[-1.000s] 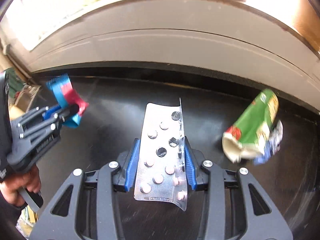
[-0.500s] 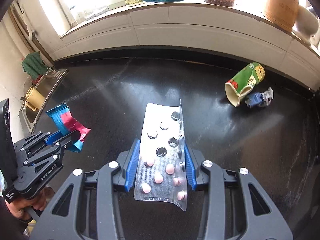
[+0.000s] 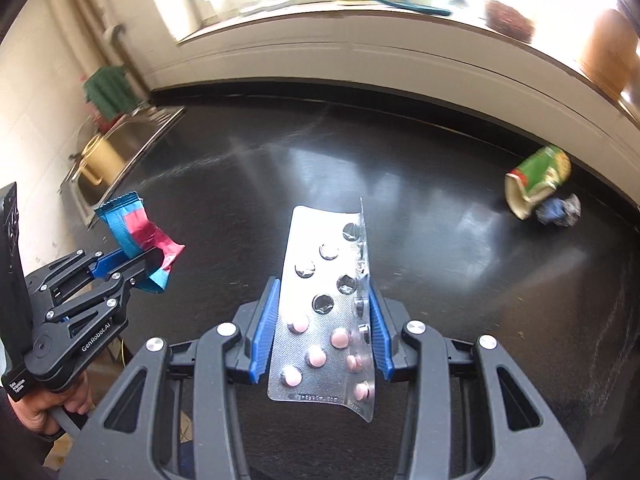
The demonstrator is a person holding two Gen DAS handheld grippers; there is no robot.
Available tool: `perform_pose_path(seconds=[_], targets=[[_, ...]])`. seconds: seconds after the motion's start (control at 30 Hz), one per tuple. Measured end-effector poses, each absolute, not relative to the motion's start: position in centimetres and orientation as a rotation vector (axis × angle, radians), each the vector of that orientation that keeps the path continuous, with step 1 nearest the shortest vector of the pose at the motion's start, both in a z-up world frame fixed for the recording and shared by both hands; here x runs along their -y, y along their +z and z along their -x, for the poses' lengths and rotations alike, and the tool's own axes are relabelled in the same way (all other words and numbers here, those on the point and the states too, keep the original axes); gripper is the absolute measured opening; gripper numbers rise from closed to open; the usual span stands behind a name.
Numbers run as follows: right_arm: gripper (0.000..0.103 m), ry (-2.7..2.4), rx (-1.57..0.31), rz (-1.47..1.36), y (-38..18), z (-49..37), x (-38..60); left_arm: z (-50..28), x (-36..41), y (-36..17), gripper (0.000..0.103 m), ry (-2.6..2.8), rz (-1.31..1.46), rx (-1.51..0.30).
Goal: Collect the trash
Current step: 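Carry wrapper and blister pack over the trash bin and open both tools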
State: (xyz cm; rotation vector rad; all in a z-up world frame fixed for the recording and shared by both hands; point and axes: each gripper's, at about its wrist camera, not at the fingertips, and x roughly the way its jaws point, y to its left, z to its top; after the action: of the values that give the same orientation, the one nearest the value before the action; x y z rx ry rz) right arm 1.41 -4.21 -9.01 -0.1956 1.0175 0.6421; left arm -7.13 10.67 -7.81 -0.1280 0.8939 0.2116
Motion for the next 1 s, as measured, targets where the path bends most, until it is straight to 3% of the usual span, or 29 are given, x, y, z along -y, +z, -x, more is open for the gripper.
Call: perform_pose_path(seconds=[0.47,0.73,1.0], targets=[[0.042,1.222,-1.031,0.517,-11.3,12.0,-17.6,25.8,-22.5,-11.8,0.021,0.689,0.412,-0.927],[0.042,1.43,-1.097,0.702,-16.9,22.0,-28.1,36.2,-28.0,-17.7,0.021,0.879,0.603,-0.961],[0.043,1.454,-1.135,0.863,-24.0,26.3,-35.2,39.5,-32.5,-24.4,0.021,0.922,0.701,-0.998]])
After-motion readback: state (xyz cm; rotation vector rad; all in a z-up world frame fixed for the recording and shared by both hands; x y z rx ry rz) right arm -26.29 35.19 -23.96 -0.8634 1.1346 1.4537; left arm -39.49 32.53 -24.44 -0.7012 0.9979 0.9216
